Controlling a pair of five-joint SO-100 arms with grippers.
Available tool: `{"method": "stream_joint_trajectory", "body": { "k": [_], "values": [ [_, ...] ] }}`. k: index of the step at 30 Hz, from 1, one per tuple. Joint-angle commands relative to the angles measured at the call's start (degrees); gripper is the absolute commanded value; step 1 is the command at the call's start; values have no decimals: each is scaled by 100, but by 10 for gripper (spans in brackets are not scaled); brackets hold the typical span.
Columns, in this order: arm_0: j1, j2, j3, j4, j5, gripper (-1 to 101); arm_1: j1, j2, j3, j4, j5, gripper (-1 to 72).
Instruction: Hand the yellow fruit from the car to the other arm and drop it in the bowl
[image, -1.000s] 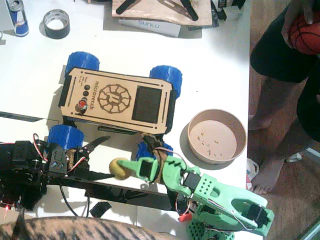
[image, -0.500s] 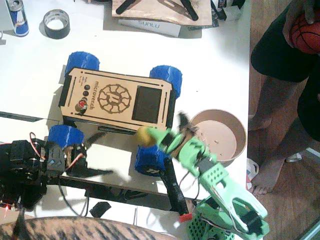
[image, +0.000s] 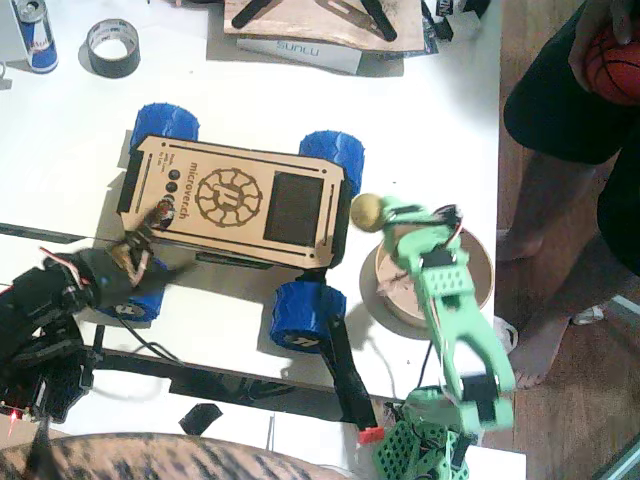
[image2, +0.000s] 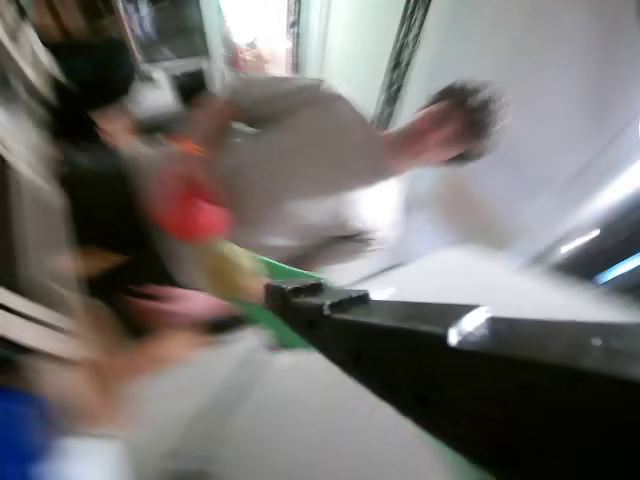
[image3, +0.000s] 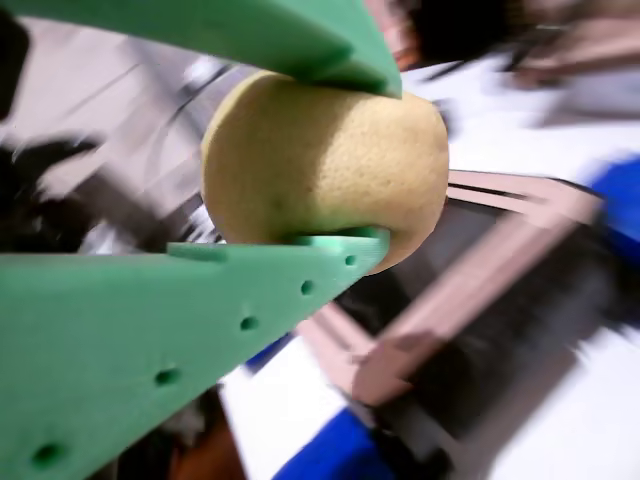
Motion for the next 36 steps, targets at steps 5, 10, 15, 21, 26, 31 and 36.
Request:
{"method": "stream_joint_trajectory", "body": {
  "k": [5,10,15,21,26,31,36],
  "values": [
    [-2259,272,-703,2540,2751,237,756,-1195,-1143,343,712,-1],
    [-3472,290,-686,3349,3771,69,1090,-1529,-1371,554,896,-1],
    [-3700,70,-686,3489,3832,1,1178,-1582,-1389,1046,809,-1],
    [-3674,-958,-686,3621,3841,1,1529,-1652,-1424,1239,896,-1],
    [-3639,-519,-527,3647,3841,1,1819,-1688,-1397,1310,712,-1],
    [-3674,457,536,3067,3788,1,1819,-1714,-1415,1450,756,-1],
    [-3691,844,1705,2224,3788,1,1819,-1758,-1415,1433,721,1]
  ]
}}
